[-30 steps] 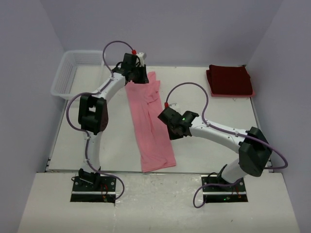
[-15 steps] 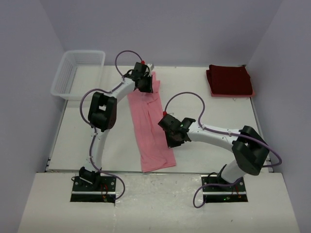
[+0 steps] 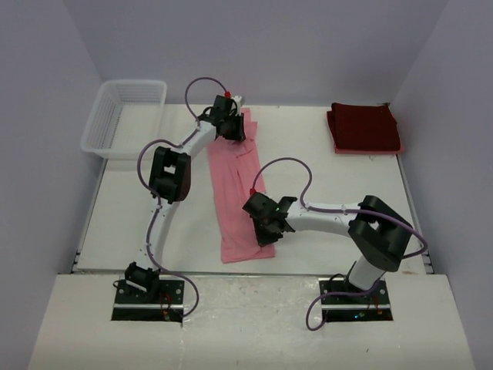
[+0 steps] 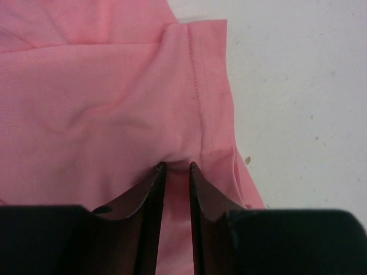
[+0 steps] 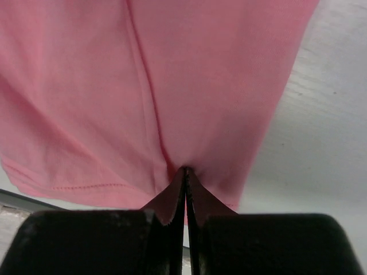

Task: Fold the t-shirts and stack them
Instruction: Rotate the tshirt 90 degrees

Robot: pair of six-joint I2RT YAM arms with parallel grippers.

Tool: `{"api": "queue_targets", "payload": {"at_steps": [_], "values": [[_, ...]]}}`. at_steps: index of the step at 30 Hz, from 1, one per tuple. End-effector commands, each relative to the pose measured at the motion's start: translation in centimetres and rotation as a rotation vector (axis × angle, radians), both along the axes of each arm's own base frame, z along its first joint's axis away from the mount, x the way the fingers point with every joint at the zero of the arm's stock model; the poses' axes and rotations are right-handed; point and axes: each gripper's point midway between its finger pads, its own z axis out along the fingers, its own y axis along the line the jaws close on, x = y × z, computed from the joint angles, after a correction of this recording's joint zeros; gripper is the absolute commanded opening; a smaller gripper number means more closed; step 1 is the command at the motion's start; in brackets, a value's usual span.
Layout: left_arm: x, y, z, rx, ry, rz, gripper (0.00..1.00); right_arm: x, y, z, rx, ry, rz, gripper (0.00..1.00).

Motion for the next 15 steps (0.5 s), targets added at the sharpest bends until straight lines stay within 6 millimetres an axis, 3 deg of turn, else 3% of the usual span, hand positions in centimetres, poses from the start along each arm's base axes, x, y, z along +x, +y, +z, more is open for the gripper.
{"api": "queue_targets", "payload": {"at_steps": [1, 2, 7, 10, 11, 13, 14, 15], "values": [[0.6, 0.2, -2.1, 0.011, 0.016, -0.049, 0.26, -0.9, 1.2, -1.2, 0.014, 0.018, -0.020, 0.00], [0.9, 0.3, -2.5, 0.011, 0.016, -0.046, 0.27, -1.4, 1.3, -1.8, 0.001, 0.034, -0.012, 0.00], [3.2, 1.3, 0.9, -0.025, -0.066, -0.018, 0.46, -0.5, 2.4, -2.0, -0.028, -0.004, 0.021, 0.00], [3.4, 2.3, 4.5, -0.023, -0.127, 0.006, 0.56, 1.0, 2.4, -1.3, -0.069, -0.068, 0.024, 0.00], [3.4, 2.4, 7.7, -0.038, -0.177, 0.007, 0.57, 1.4, 2.5, -1.0, -0.074, -0.083, 0.029, 0.00], [2.9, 2.9, 9.6, -0.040, -0.203, 0.035, 0.61, 2.6, 3.0, -0.1, -0.087, -0.128, 0.039, 0.00], [2.6, 3.0, 13.3, -0.062, -0.259, 0.044, 0.62, 3.0, 3.0, 0.2, -0.097, -0.141, 0.045, 0.00], [2.3, 3.5, 14.3, -0.063, -0.268, 0.070, 0.64, 3.5, 3.6, 0.9, -0.085, -0.162, 0.049, 0.00]]}}
